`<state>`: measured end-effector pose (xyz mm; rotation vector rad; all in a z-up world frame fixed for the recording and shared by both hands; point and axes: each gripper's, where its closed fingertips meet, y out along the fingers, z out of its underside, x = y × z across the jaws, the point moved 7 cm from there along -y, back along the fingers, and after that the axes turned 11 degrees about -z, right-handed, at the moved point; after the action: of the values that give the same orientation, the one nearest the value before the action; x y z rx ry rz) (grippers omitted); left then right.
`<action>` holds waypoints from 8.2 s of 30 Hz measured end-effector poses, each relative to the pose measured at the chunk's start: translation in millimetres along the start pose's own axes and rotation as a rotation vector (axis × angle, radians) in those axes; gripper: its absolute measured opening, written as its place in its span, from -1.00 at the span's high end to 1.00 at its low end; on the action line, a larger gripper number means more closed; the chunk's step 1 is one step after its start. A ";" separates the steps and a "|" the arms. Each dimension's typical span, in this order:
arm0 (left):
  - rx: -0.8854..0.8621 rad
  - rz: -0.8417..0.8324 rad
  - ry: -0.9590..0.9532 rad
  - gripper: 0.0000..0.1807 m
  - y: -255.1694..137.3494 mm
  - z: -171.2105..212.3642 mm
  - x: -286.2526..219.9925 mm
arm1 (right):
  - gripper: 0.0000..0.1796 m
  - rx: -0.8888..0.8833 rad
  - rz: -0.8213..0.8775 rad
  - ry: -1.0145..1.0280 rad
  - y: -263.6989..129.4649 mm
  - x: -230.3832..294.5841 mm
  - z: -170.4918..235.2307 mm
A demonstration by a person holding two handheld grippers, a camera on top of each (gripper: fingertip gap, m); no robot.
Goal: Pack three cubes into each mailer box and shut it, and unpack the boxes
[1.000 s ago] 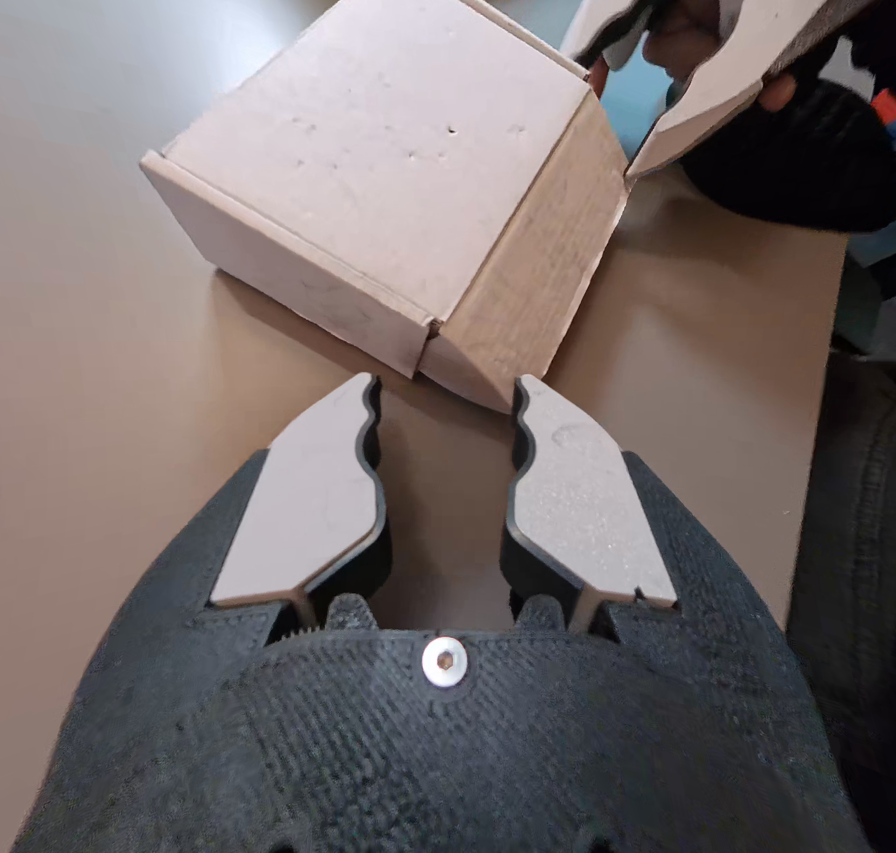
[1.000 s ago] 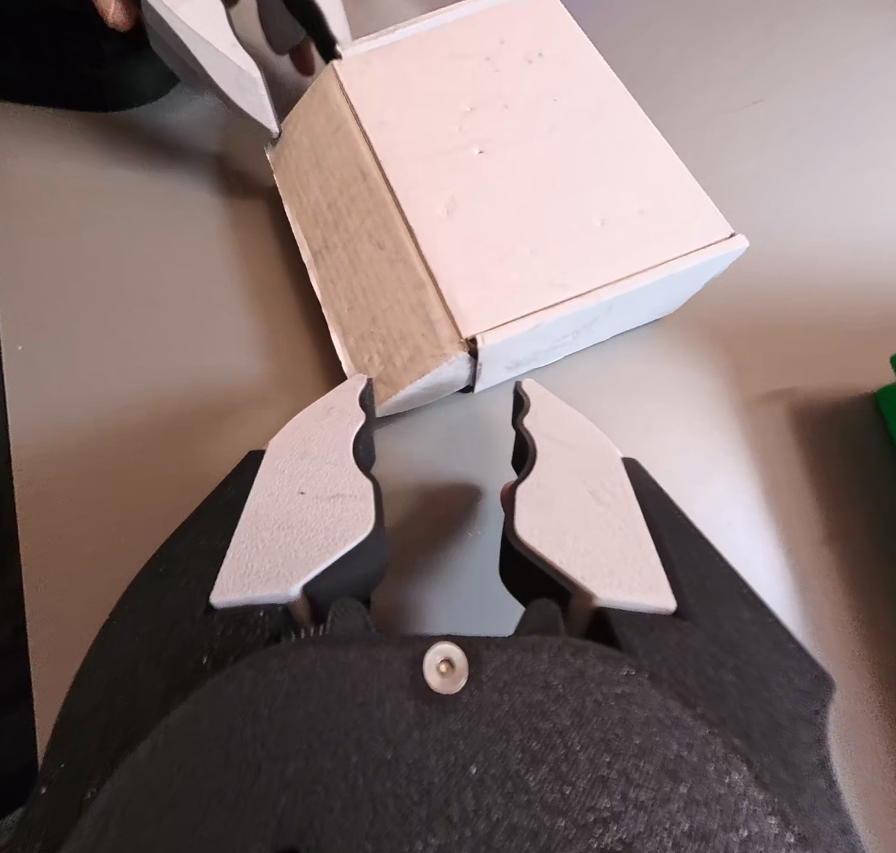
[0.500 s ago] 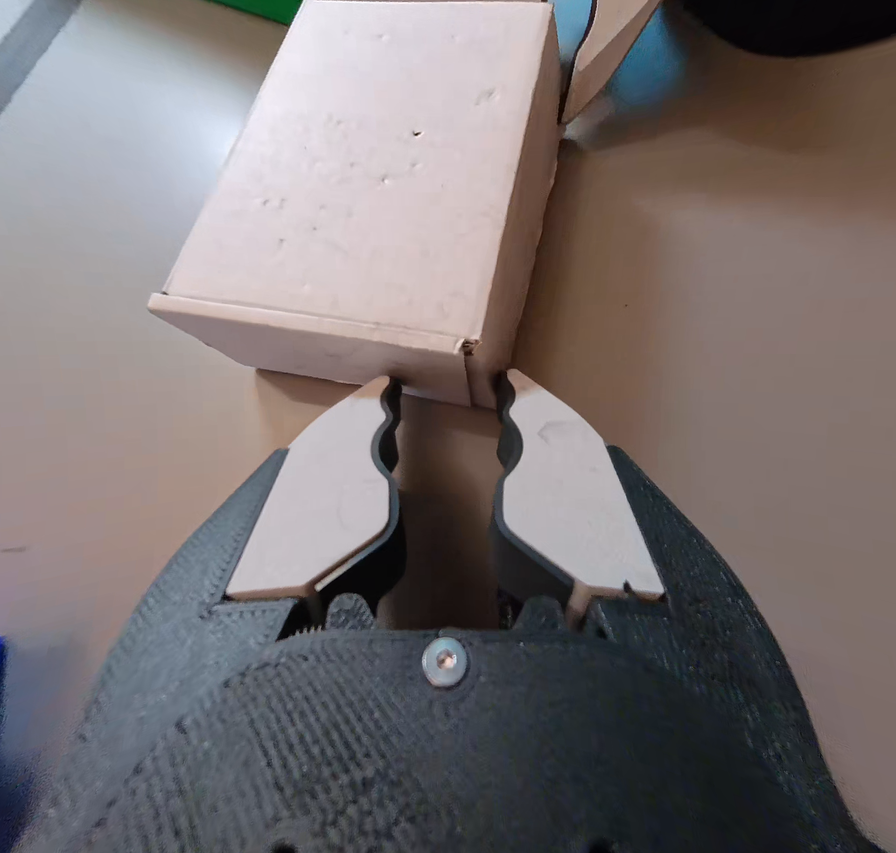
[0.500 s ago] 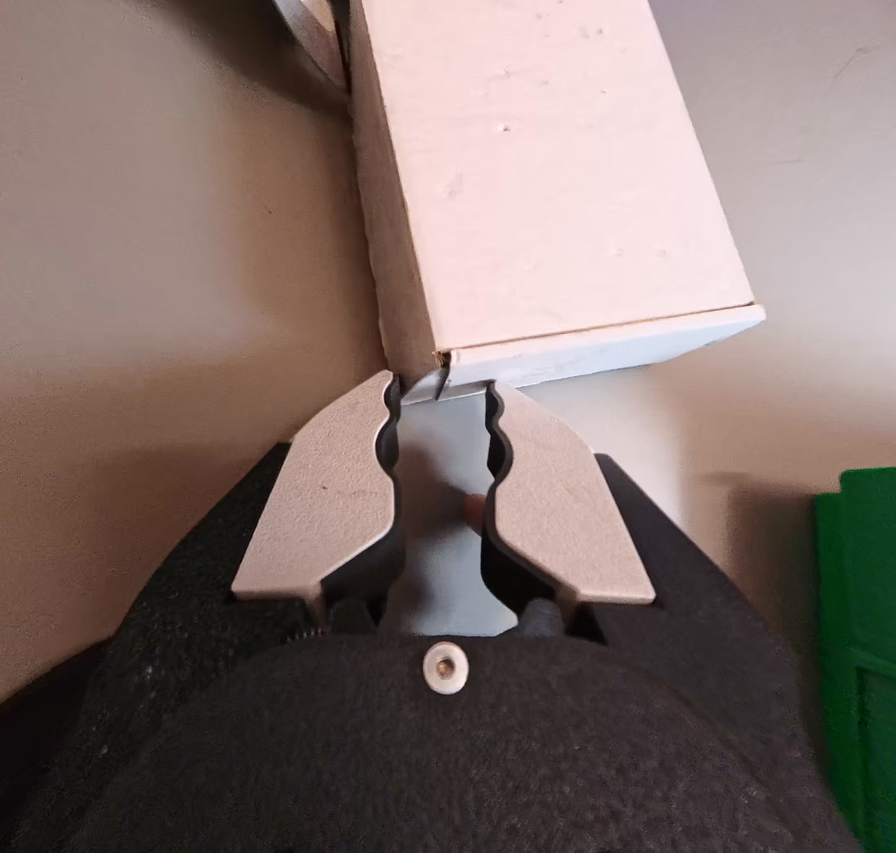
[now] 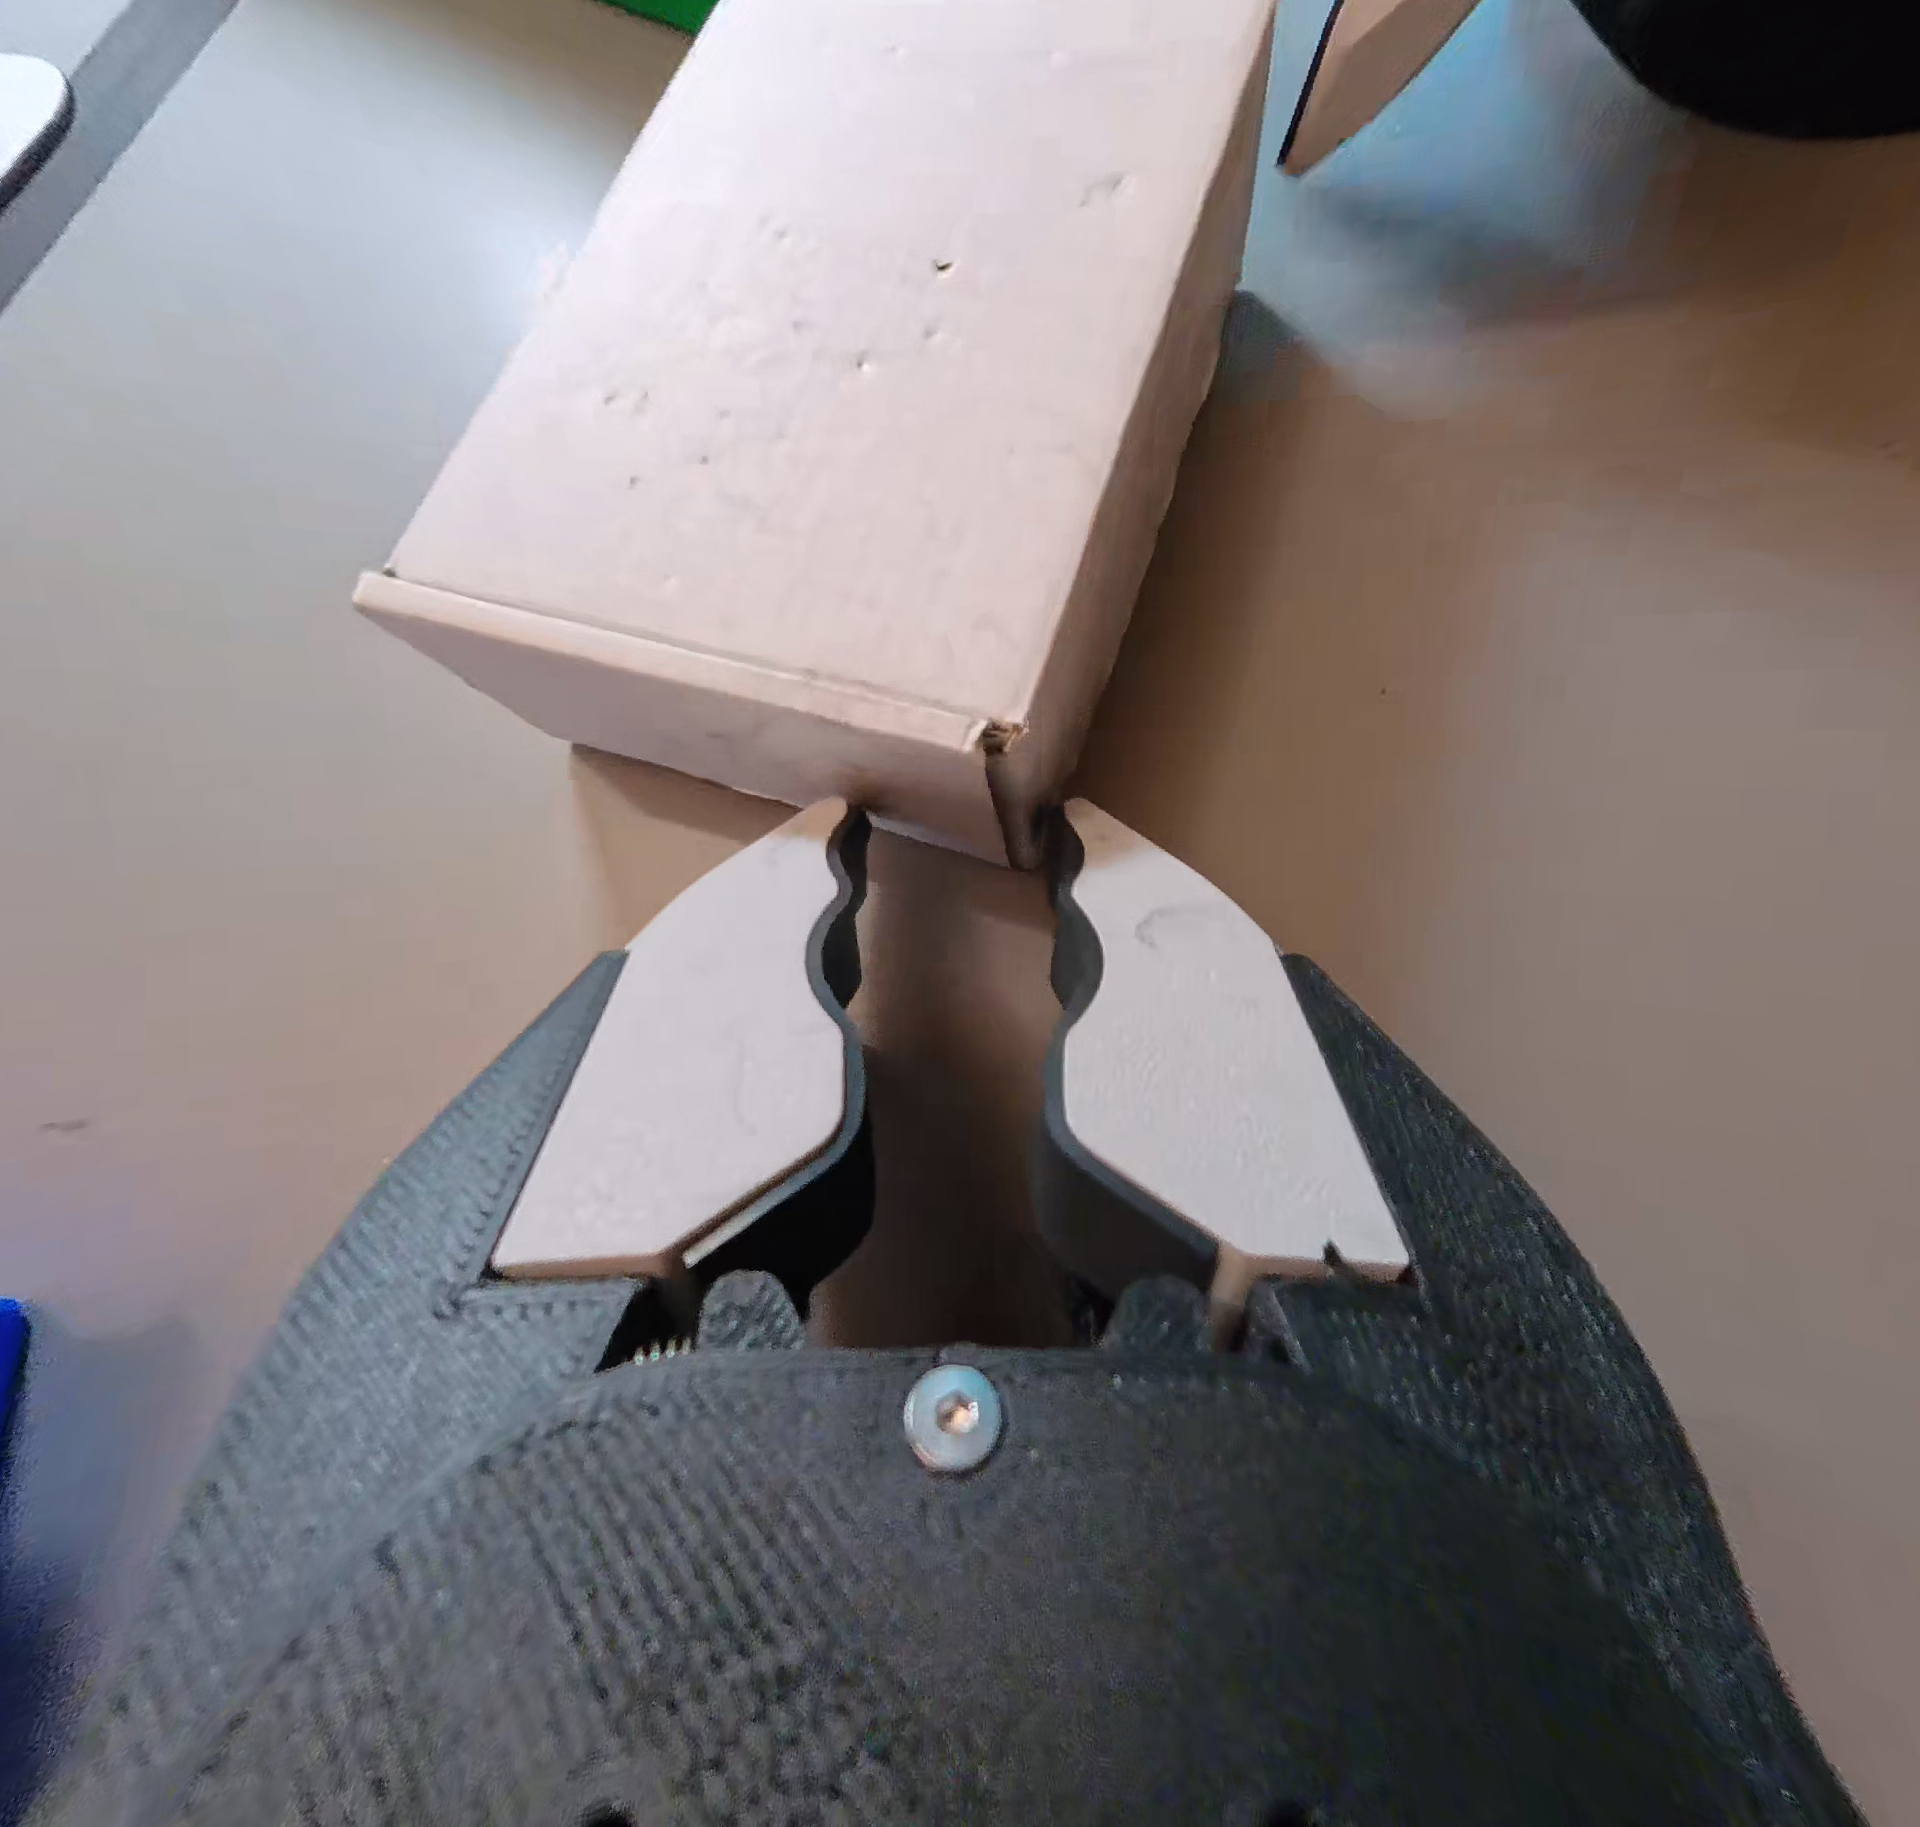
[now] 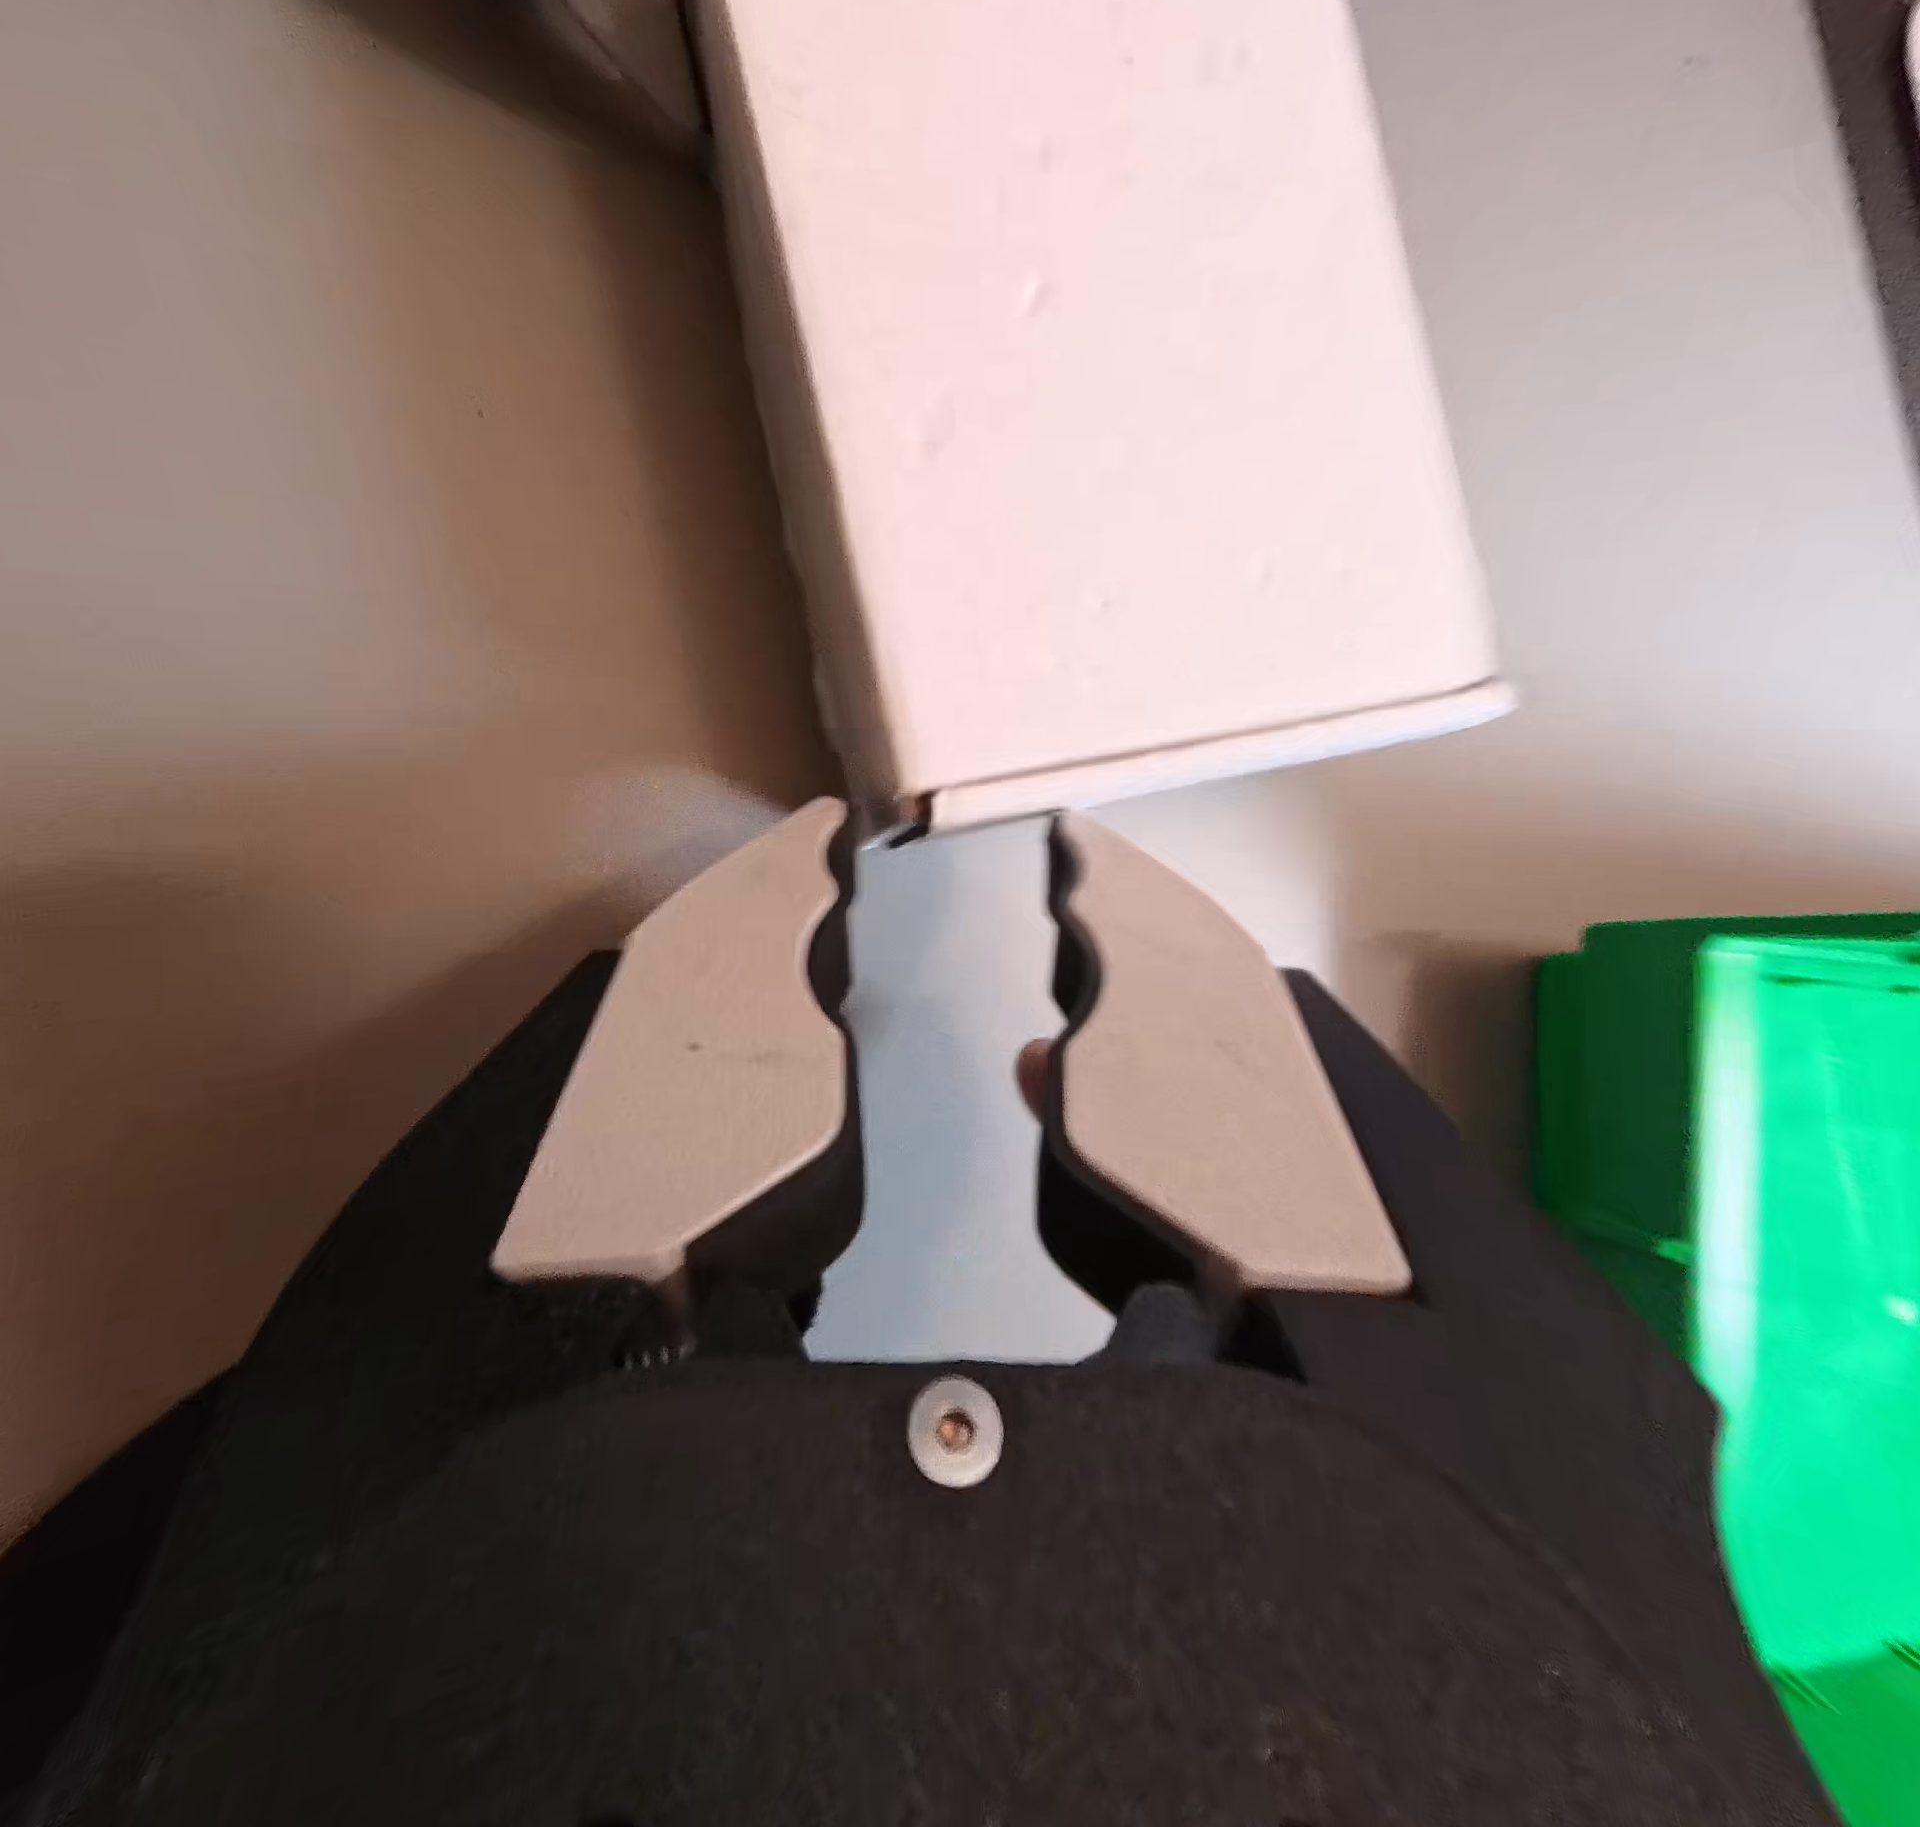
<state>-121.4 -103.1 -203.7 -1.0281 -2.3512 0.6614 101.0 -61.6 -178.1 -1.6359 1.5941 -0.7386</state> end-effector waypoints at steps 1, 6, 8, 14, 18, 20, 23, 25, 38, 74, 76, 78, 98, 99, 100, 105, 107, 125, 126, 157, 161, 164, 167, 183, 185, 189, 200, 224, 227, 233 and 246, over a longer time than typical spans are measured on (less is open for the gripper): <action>0.002 0.006 -0.007 0.51 -1.1 -1.0 -1.5 | 0.49 0.010 0.009 0.006 -9.8 -3.0 -7.8; -0.043 -0.004 -0.067 0.21 -13.9 -9.1 -2.4 | 0.08 0.082 0.000 -0.032 -24.8 -17.1 -57.0; -0.099 -0.010 -0.130 0.18 -21.3 -13.4 -0.5 | -0.12 0.172 -0.031 -0.076 -8.9 -19.7 -71.3; -0.203 -0.084 -0.205 0.17 -38.4 -8.5 5.8 | -0.42 0.374 -0.150 -0.150 38.5 -36.6 -94.5; -0.229 -0.090 -0.215 0.17 -43.8 -6.8 8.3 | -0.41 0.474 -0.233 -0.160 61.7 -43.3 -93.3; -0.237 -0.087 -0.214 0.17 -45.0 -7.0 9.1 | -0.42 0.500 -0.248 -0.177 66.4 -43.0 -92.4; -0.246 -0.084 -0.218 0.13 -47.4 -6.1 10.5 | -0.42 0.525 -0.273 -0.213 62.0 -37.1 -92.5; -0.264 -0.077 -0.237 0.12 -49.9 -6.6 12.0 | -0.41 0.494 -0.277 -0.212 49.8 -35.9 -96.5; -0.289 -0.097 -0.300 0.08 -50.6 -11.0 8.7 | -0.42 0.459 -0.004 -0.006 -121.9 -135.1 -69.5; -0.289 -0.231 -0.340 0.15 -56.2 -8.3 5.2 | -0.05 0.256 0.282 0.131 -106.6 -271.8 51.8; -0.305 -0.261 -0.350 0.16 -65.2 -8.0 13.4 | 0.03 0.064 0.297 0.136 -115.7 -235.0 32.1; -0.312 -0.314 -0.348 0.16 -76.8 -6.4 27.9 | 0.07 -0.082 0.268 0.143 -117.4 -191.8 19.9; 0.610 -0.371 -0.115 -0.17 -104.3 73.8 334.7 | -0.04 -0.547 0.034 0.242 -50.8 40.0 13.4; 0.651 -0.345 -0.118 -0.20 -99.7 79.2 341.4 | -0.04 -0.545 0.038 0.237 -50.0 40.4 12.8; 0.692 -0.321 -0.117 -0.24 -95.1 84.0 347.2 | -0.05 -0.539 0.043 0.231 -48.8 40.3 12.5; 0.836 -0.203 -0.131 -0.37 -73.5 95.5 365.9 | -0.05 -0.518 0.023 0.230 -38.8 38.8 14.7; 0.899 -0.161 -0.123 -0.41 -66.8 101.6 369.1 | -0.05 -0.511 0.017 0.235 -35.1 38.0 16.2; 0.813 -0.216 0.074 -0.40 -92.1 53.5 339.4 | 0.00 -0.533 0.016 0.279 -32.6 26.1 19.3; 0.789 -0.222 0.093 -0.40 -100.2 37.4 333.5 | 0.00 -0.524 0.020 0.271 -31.6 26.4 18.4; 0.401 0.603 -0.038 -0.27 -4.4 -81.3 -14.5 | 0.17 -0.336 0.318 -0.546 3.8 68.2 -48.4; 0.088 0.538 -0.050 -0.18 -27.1 -88.0 -8.8 | 0.18 -0.419 0.135 -0.324 -1.7 53.1 -35.7; -0.105 0.492 -0.056 -0.19 -50.9 -81.8 -13.0 | 0.18 -0.483 -0.012 -0.119 -8.1 39.6 -24.6; -0.212 0.364 -0.051 -0.18 -54.6 -67.5 -17.7 | 0.18 -0.527 -0.114 0.015 -10.5 28.3 -17.8; -0.177 0.212 -0.140 0.16 -20.0 -43.3 -20.3 | 0.19 -0.373 0.274 -0.129 -47.8 29.7 -60.9; -0.173 0.214 -0.141 0.16 -20.8 -44.8 -21.9 | 0.26 -0.350 0.302 -0.182 -50.4 34.7 -74.9; -0.159 0.213 -0.155 0.17 -22.7 -46.6 -23.8 | 0.32 -0.247 0.356 -0.310 -45.0 41.3 -90.5; -0.123 0.241 -0.248 0.19 -25.7 -45.9 -19.7 | 0.41 -0.167 0.445 -0.400 -40.2 46.4 -103.2; -0.087 0.206 -0.254 0.19 -31.2 -48.0 -22.5 | 0.35 0.033 0.374 -0.570 -40.8 42.8 -118.9; -0.084 0.215 -0.274 0.19 -31.9 -47.0 -21.7 | 0.36 0.053 0.440 -0.648 -37.5 45.9 -121.5; -0.082 0.221 -0.290 0.20 -32.3 -44.9 -22.0 | 0.52 -0.002 0.583 -0.722 -27.1 49.9 -118.7; -0.244 -0.079 0.238 0.19 -24.8 -43.5 -29.1 | 0.99 0.071 0.098 -0.483 -30.7 34.2 -135.9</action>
<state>-91.0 -130.1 -162.5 -1.0449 -2.2838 0.2112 10.8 -110.7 -78.0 -1.5277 1.2724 -0.3105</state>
